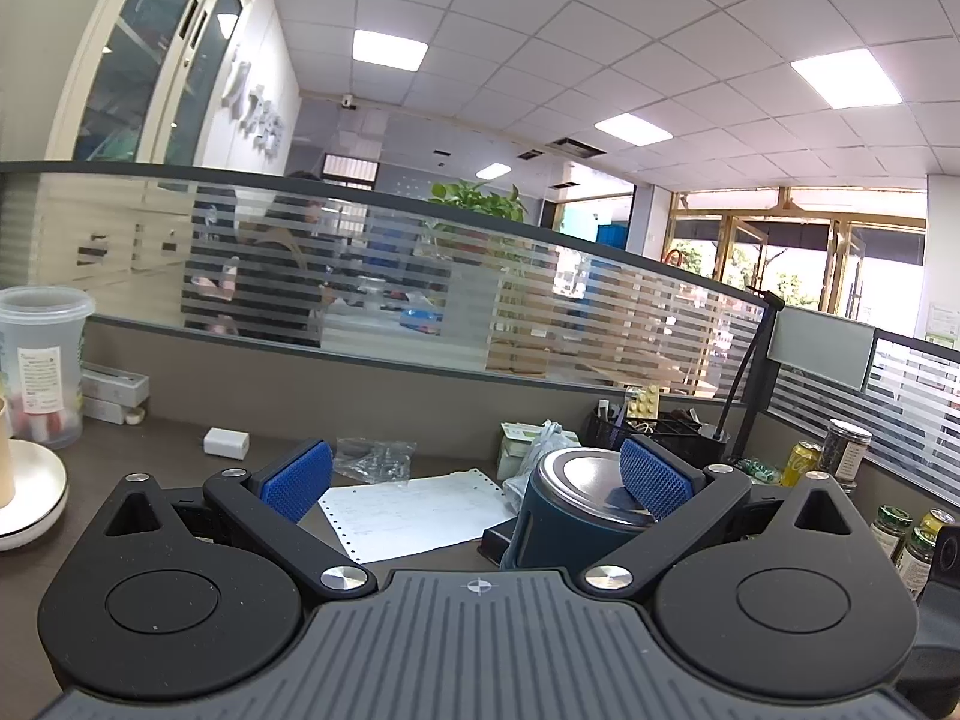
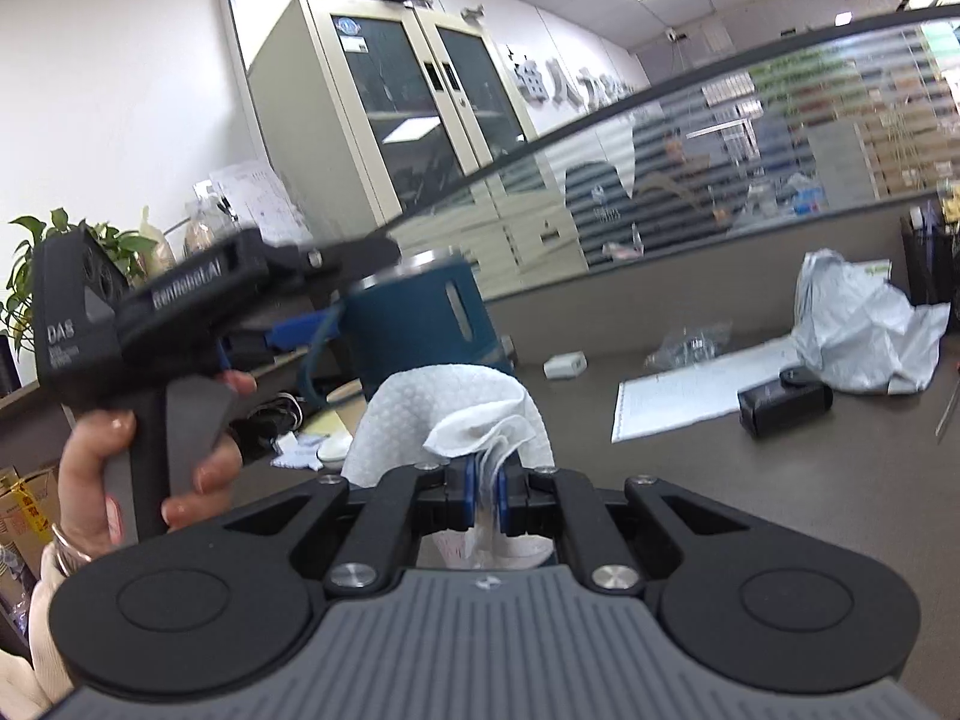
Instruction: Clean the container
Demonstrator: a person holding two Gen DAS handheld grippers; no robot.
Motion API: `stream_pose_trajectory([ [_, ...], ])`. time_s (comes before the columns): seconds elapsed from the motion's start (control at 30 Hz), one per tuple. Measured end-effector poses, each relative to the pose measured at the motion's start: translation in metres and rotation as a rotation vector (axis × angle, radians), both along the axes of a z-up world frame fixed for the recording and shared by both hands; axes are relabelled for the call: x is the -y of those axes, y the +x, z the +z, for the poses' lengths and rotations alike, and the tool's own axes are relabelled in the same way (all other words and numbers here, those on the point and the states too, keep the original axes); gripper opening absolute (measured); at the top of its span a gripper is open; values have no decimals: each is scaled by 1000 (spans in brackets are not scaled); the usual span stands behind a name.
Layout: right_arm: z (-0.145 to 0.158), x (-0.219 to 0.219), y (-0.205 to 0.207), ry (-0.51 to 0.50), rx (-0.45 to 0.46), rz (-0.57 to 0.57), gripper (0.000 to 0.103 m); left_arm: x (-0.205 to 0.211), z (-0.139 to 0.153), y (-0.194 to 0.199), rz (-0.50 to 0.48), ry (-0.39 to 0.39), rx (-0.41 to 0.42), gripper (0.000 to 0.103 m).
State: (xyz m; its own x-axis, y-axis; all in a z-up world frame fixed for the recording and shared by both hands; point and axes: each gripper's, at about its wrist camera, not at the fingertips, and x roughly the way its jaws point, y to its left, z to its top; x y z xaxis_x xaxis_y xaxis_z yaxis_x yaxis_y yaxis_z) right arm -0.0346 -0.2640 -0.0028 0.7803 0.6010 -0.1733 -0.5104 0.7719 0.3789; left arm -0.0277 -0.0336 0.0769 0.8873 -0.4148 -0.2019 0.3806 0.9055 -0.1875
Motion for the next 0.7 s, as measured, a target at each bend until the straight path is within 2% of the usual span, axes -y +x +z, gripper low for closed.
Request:
stream_pose_trajectory([
  [0.33, -20, 2, 13, -4, -77, -11, 9, 1, 0, 0, -1, 0, 3, 103],
  [0.7, -27, 2, 13, -8, -101, -10, 9, -1, 0, 0, -1, -3, 2, 103],
])
